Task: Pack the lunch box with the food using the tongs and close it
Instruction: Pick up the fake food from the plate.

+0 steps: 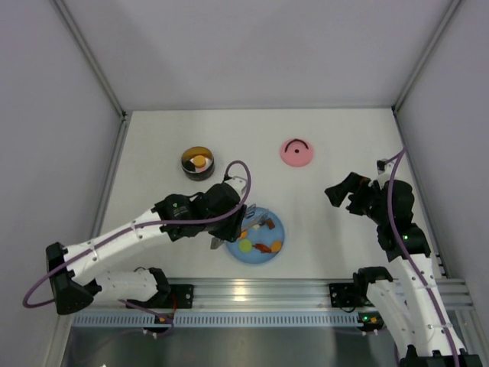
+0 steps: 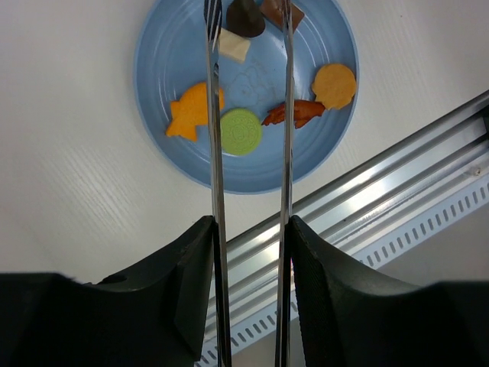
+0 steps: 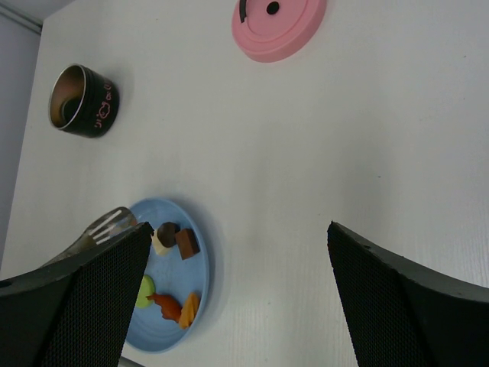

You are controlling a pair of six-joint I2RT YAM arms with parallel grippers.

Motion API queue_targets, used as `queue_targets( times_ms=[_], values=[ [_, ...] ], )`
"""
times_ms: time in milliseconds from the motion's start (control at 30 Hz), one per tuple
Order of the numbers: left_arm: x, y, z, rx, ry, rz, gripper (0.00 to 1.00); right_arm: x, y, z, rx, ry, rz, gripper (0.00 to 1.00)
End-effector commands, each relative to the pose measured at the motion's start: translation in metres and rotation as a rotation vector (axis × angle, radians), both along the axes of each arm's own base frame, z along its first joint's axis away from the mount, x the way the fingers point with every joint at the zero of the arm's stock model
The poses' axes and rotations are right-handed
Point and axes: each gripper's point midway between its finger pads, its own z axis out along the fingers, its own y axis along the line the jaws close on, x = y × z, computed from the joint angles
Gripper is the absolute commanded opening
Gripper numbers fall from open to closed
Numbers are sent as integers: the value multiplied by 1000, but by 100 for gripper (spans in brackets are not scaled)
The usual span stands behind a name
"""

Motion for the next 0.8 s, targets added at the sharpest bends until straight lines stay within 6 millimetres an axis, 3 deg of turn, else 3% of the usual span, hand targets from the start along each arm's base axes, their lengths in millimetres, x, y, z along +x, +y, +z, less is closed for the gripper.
queue_targets(
  times_ms=[0,300,767],
  values=[
    [1,-13,-1,-12,-12,7,48,2,-5,8,-8,-27,-21,96],
    [-12,-30,-12,-1,11,-40,48,1,-6,8,-14,-29,-21,96],
    [-15,-42,-19,0,35,-69,48,2,-7,11,-23,-35,-20,96]
  ],
)
